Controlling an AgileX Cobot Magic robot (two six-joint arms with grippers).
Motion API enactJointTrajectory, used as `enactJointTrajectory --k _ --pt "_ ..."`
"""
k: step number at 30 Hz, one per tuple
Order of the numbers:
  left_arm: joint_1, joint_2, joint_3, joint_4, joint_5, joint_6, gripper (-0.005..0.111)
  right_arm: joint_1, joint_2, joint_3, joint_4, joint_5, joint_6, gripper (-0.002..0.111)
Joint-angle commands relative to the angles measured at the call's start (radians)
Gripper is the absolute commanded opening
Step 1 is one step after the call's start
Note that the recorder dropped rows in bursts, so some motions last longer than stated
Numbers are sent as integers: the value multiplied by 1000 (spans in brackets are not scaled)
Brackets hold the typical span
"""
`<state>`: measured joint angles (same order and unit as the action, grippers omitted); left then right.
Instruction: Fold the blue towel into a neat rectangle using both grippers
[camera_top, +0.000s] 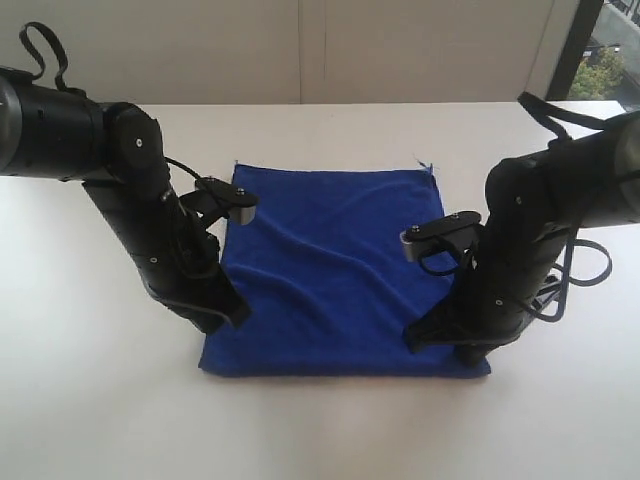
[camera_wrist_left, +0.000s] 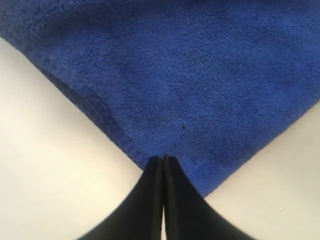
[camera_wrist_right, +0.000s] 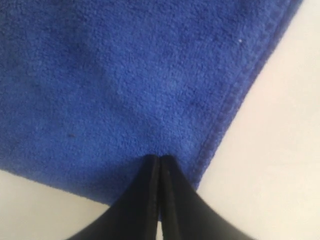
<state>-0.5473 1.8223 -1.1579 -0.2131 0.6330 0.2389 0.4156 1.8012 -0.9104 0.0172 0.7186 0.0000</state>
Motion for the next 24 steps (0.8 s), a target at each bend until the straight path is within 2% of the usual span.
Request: enactJointTrajectory --k 1,9,13,20,24 --pt "-1 -46 4 15 14 -4 0 -6 26 13 -62 32 9 0" --pt "-1 -160 4 130 68 -2 0 -6 -96 -23 -62 51 0 0" --pt "-7 -225 7 144 111 82 0 -6 -208 -23 -62 72 -62 0" --pt "-116 -244 11 147 123 269 0 -6 -312 -7 -40 93 -345 0" --pt "-135 -244 37 174 78 301 0 -6 -312 51 -40 60 -449 0"
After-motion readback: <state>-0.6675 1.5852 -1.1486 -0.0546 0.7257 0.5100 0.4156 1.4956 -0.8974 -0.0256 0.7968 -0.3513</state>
